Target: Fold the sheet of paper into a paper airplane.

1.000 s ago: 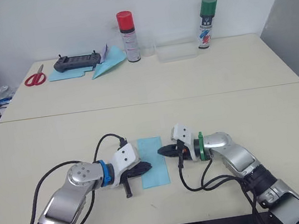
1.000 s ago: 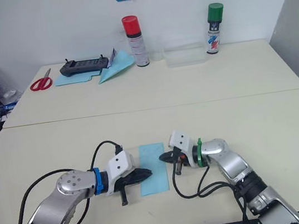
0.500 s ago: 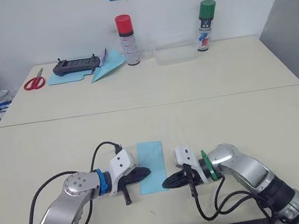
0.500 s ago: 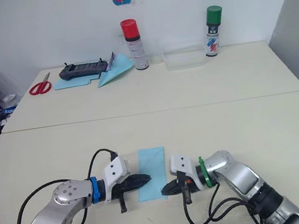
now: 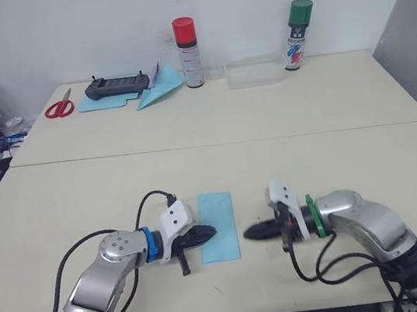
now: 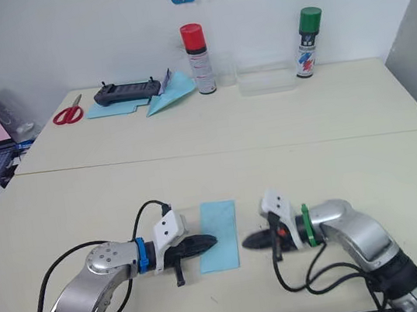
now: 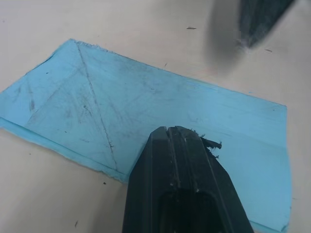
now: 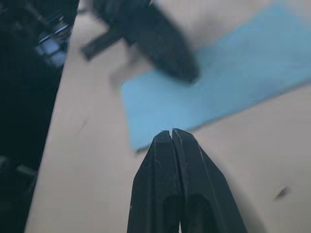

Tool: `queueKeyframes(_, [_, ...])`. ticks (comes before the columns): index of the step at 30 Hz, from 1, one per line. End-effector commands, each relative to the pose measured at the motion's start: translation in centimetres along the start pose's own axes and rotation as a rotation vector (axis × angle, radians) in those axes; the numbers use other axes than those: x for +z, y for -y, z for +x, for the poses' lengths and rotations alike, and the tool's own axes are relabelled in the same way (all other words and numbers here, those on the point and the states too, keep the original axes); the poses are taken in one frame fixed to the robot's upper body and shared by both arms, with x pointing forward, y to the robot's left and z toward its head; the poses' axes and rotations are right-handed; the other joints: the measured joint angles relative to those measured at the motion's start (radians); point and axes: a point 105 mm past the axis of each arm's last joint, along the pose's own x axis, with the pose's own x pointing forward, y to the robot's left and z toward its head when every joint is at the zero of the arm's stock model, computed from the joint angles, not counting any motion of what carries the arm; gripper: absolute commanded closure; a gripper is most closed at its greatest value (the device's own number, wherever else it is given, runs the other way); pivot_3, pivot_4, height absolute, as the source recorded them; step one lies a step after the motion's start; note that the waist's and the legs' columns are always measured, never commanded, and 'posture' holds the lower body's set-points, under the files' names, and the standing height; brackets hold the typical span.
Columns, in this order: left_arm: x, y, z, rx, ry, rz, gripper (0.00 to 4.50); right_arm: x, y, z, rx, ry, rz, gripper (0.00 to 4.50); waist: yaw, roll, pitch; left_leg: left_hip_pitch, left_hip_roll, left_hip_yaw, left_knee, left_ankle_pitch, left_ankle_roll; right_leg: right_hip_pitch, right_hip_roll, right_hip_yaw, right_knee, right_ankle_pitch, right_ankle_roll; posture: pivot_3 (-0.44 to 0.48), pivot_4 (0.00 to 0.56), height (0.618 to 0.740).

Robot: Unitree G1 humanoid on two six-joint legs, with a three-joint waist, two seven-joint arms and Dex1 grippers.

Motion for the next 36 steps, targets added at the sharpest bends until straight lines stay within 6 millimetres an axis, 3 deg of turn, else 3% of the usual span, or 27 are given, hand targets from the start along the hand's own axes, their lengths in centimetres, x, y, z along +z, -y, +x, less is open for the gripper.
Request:
queueKeyframes(1, [-3.1,-0.5,0.3,0.045,-0.11,-0.067,4.5,-0.6,0.9,1.6,-0.077,-0.023,-0.069,4.47,0.007,0.0,0.0,0.0,0.0,0.0,0.0,0.0,0.0,0.0,0.0,0.0,0.0,0.0,0.0,0.0,0.15,0.74])
queueKeyframes(4, [-2.1,-1.1,0.3,0.063,-0.06,-0.044,4.5,-2.8,1.2,2.8,-0.112,-0.115,-0.139,4.47,0.01,0.001,0.001,-0.003,-0.002,0.002,0.001,0.0,0.0,0.001,-0.002,0.0,-0.001,0.001,0.001,0.0,0.15,0.74])
queueKeyframes(8, [0.1,-2.7,-0.8,0.117,0.032,-0.066,4.5,-5.0,1.6,2.7,-0.124,-0.19,-0.154,4.47,0.005,-0.001,0.001,-0.002,-0.001,0.003,0.001,0.0,0.0,0.001,-0.003,0.0,-0.001,0.002,0.003,0.0,0.15,0.74])
queueKeyframes(14, [1.7,-3.0,-3.9,0.121,0.097,-0.154,4.5,-4.6,2.2,2.3,-0.136,-0.161,-0.117,4.47,-0.007,-0.004,0.005,-0.004,0.0,0.003,-0.001,0.0,0.0,0.002,-0.001,0.0,0.001,0.003,0.004,0.0,0.15,0.74])
queueKeyframes(18, [0.6,-2.7,-3.5,0.102,0.055,-0.155,4.5,-4.7,3.2,2.1,-0.16,-0.173,-0.129,4.47,-0.007,-0.005,0.007,-0.004,0.0,0.003,-0.001,0.0,0.0,0.002,-0.002,0.0,0.0,0.003,0.006,0.0,0.15,0.74])
queueKeyframes(30, [0.1,-2.4,-2.0,0.085,0.034,-0.146,4.5,-3.9,3.3,1.5,-0.171,-0.142,-0.08,4.47,0.001,-0.009,0.012,-0.004,-0.001,0.003,-0.001,0.0,0.0,0.003,-0.002,0.0,0.0,0.003,0.005,0.0,0.15,0.74])
queueKeyframes(36, [0.6,-4.1,-1.9,0.137,0.046,-0.13,4.5,-3.9,3.0,1.2,-0.178,-0.141,-0.06,4.47,0.008,-0.009,0.012,-0.005,-0.001,0.003,-0.001,0.0,0.0,0.003,-0.003,0.0,0.0,0.002,0.004,0.0,0.15,0.74])
